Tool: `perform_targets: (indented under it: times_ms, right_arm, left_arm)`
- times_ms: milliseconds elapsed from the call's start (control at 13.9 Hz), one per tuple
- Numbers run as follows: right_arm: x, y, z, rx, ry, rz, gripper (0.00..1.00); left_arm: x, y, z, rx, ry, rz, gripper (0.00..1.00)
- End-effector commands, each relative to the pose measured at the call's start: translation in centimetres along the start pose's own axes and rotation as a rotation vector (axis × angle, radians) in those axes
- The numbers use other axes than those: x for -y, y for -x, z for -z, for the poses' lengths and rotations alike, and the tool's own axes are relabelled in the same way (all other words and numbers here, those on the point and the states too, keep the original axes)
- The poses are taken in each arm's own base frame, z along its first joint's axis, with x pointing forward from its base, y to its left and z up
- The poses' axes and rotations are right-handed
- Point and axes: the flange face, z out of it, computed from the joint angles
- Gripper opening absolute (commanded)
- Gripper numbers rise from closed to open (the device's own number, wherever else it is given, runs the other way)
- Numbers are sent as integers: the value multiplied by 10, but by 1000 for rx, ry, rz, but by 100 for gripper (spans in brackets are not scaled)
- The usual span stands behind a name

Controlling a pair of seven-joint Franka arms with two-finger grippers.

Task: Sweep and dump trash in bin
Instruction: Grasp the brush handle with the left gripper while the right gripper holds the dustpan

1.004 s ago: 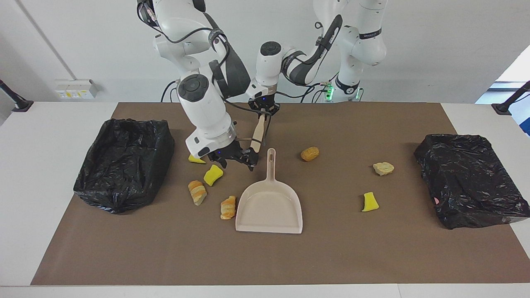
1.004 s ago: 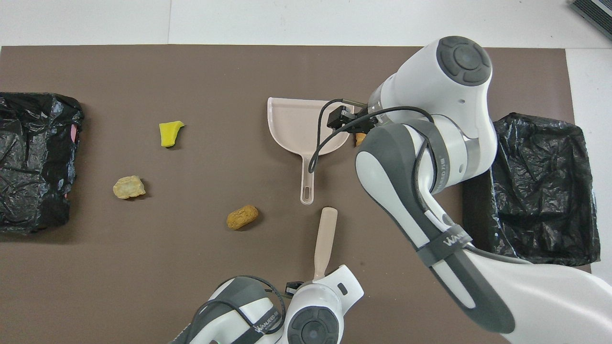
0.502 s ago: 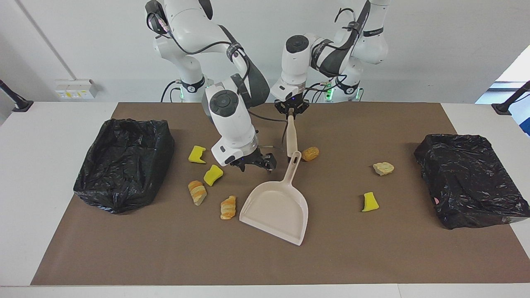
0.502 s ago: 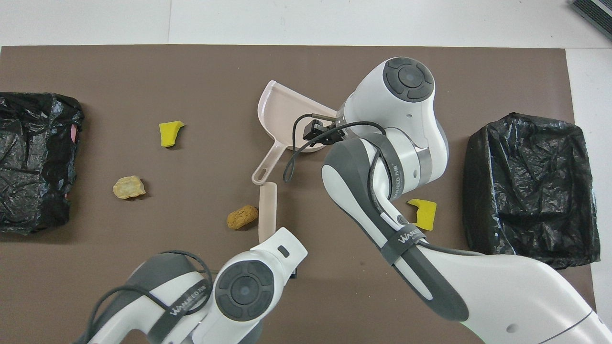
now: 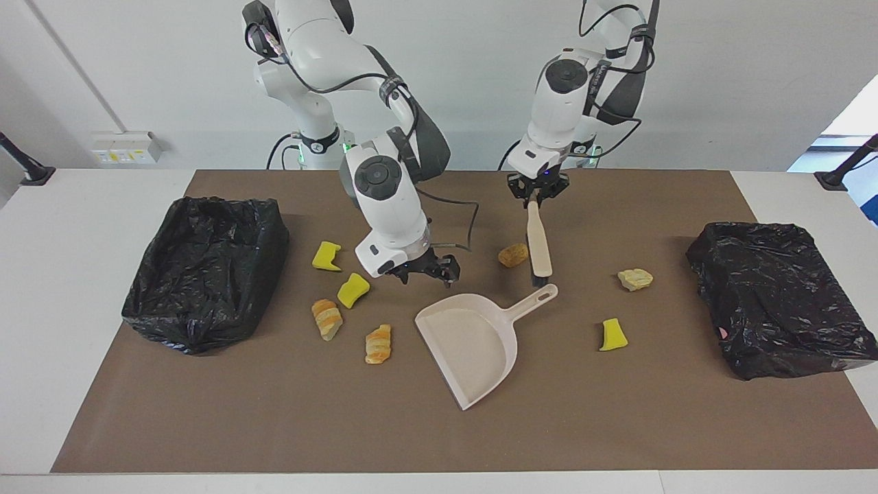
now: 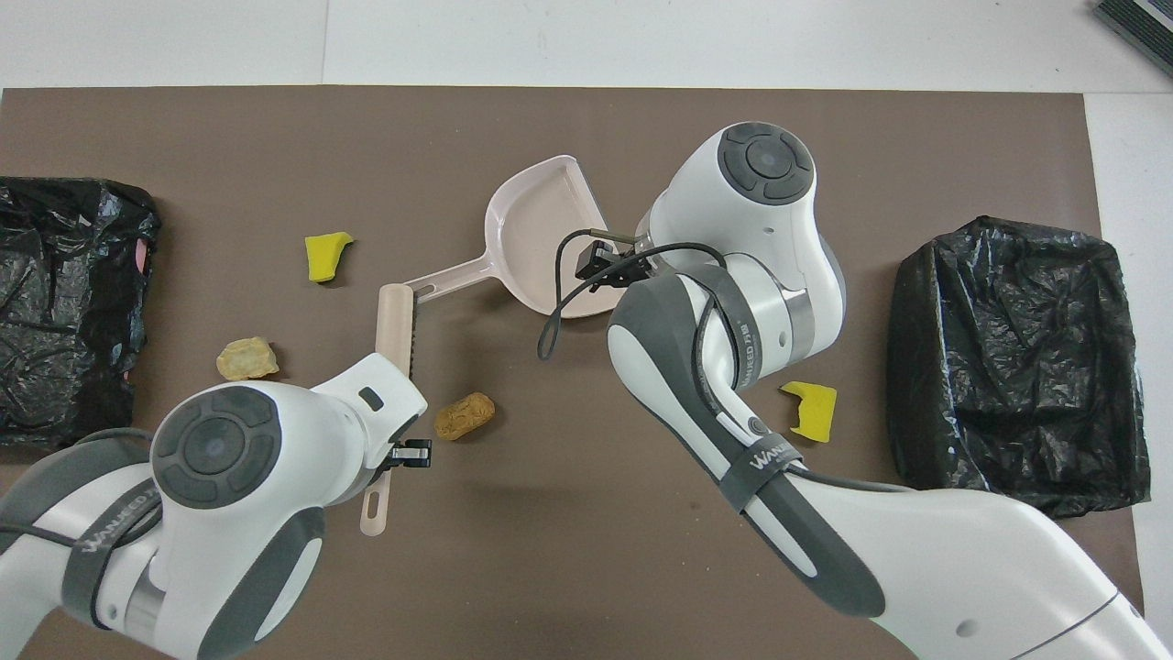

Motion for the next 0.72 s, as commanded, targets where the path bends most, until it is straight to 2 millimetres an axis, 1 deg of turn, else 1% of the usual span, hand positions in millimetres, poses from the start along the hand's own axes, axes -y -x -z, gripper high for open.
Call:
perform_targets:
  times_ms: [0, 143, 215, 287, 359, 430, 502, 574, 646]
  right_arm:
    - [4, 1, 2, -12, -28, -74, 100]
    - [4, 1, 2, -16, -25, -75, 100]
    - [4, 0, 2, -23, -33, -87, 100]
    - [12, 3, 4, -36, -54, -119, 100]
    - [19, 4, 1, -52, -73, -197, 100]
    - [21, 1, 3, -68, -94, -275, 100]
    - [25, -2, 6, -77, -114, -327, 100]
    - [31, -2, 8, -75, -130, -383, 100]
    - [41, 0, 6, -75, -149, -453, 100]
  left_arm:
    - [30, -13, 12, -6, -11, -31, 0]
    - [53, -24, 13, -35, -18, -86, 0]
    - [65, -34, 9, -57, -14, -114, 0]
    - [71, -45, 4, -73, -10, -129, 0]
    - [64, -57, -9, -59, -11, -146, 0]
    - [56, -64, -25, -38, -13, -155, 0]
    - [47, -66, -29, -53, -8, -166, 0]
    - [38, -64, -29, -53, -8, -181, 0]
    - [25, -58, -28, -49, -9, -208, 0]
